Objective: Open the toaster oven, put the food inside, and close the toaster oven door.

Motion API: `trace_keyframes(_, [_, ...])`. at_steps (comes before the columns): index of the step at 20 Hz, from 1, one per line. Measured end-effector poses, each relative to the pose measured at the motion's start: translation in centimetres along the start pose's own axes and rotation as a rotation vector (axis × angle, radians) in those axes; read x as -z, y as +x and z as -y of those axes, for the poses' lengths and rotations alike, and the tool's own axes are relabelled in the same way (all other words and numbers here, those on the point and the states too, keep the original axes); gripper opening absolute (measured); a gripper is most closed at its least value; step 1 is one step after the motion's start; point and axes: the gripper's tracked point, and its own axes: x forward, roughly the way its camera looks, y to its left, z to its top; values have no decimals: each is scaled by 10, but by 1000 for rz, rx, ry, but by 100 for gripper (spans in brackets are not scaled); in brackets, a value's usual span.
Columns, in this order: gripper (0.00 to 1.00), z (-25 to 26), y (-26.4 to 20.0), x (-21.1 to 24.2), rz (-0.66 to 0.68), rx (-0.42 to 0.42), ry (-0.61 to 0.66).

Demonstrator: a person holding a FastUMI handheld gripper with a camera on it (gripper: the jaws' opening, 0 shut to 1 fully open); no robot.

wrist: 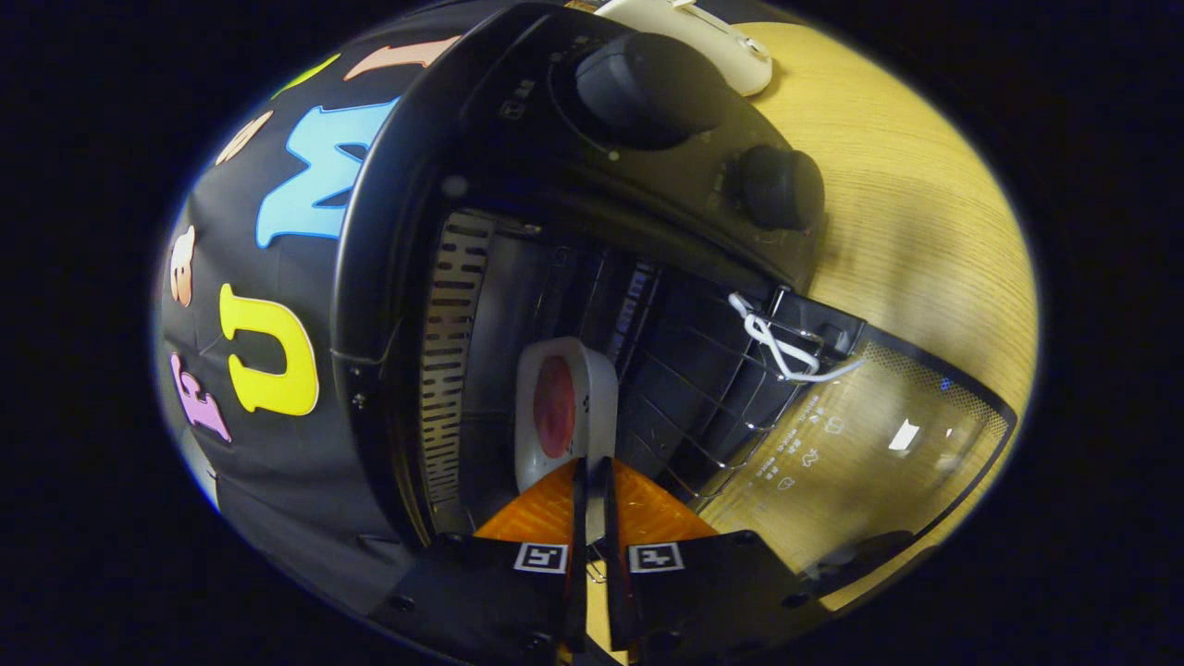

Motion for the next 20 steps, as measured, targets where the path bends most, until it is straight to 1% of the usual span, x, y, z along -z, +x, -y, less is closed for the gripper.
trace_keyframes(1, [10, 2, 2, 0, -11, 2, -2])
trace_keyframes(3, [15, 0, -8, 6, -30, -10, -15])
trace_keyframes(5, [28, -4, -18, 6, -29, -22, -37])
trace_keyframes(6, [30, -7, -23, 6, -25, -32, -46])
trace_keyframes(7, [41, -11, -33, 6, -20, -46, -50])
trace_keyframes(11, [94, -9, -65, 22, -11, -47, -95])
trace_keyframes(13, [98, -5, -78, 31, -12, -36, -153])
trace_keyframes(15, [98, -1, -90, 40, -17, -23, -226])
trace_keyframes(20, [98, 20, -115, 53, -10, 39, -476])
